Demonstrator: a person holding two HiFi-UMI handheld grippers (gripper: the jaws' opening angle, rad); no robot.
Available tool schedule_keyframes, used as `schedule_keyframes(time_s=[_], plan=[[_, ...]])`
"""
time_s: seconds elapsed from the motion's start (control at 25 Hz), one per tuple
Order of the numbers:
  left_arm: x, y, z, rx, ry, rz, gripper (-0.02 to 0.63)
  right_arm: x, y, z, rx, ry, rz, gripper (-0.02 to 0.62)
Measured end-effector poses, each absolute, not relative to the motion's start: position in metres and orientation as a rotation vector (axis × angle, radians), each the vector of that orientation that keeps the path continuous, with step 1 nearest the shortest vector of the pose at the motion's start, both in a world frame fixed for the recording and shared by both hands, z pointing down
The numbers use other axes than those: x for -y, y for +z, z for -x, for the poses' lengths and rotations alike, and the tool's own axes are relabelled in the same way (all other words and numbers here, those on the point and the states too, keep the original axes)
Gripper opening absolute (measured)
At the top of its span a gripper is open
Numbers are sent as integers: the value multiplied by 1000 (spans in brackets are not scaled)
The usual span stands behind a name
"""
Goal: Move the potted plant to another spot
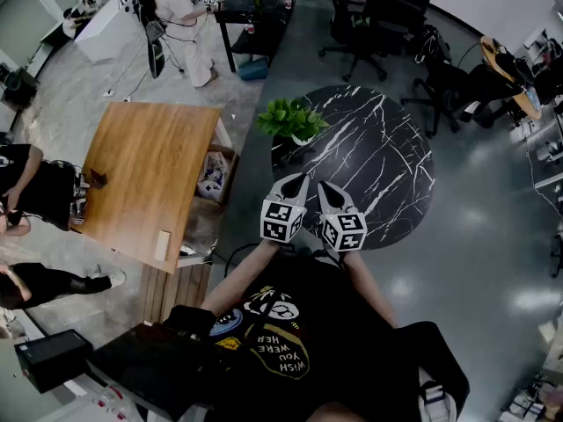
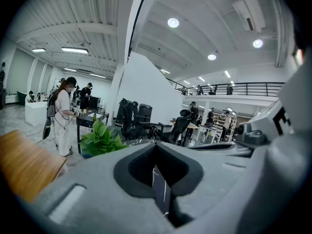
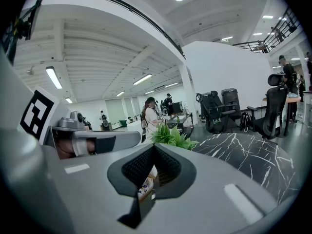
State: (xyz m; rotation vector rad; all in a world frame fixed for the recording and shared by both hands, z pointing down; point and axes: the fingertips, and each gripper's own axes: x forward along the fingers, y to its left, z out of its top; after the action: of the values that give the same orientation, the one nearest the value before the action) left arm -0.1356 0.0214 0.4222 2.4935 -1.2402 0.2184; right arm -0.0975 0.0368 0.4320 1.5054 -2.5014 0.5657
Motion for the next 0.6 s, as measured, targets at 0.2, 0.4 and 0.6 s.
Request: schedule_keyframes(time_s=[0.2,0.4,0.6], plan=[[-15,425,143,1248,215,-2484,5,-32,434,103,2503,567,-1503,2],[-15,427,145,1242,220,-2479,5,-32,437,107,2505,571,-1488,2],[-16,427,148,1228,225,-2484,5,-31,440,113,2488,590,-1490,2]])
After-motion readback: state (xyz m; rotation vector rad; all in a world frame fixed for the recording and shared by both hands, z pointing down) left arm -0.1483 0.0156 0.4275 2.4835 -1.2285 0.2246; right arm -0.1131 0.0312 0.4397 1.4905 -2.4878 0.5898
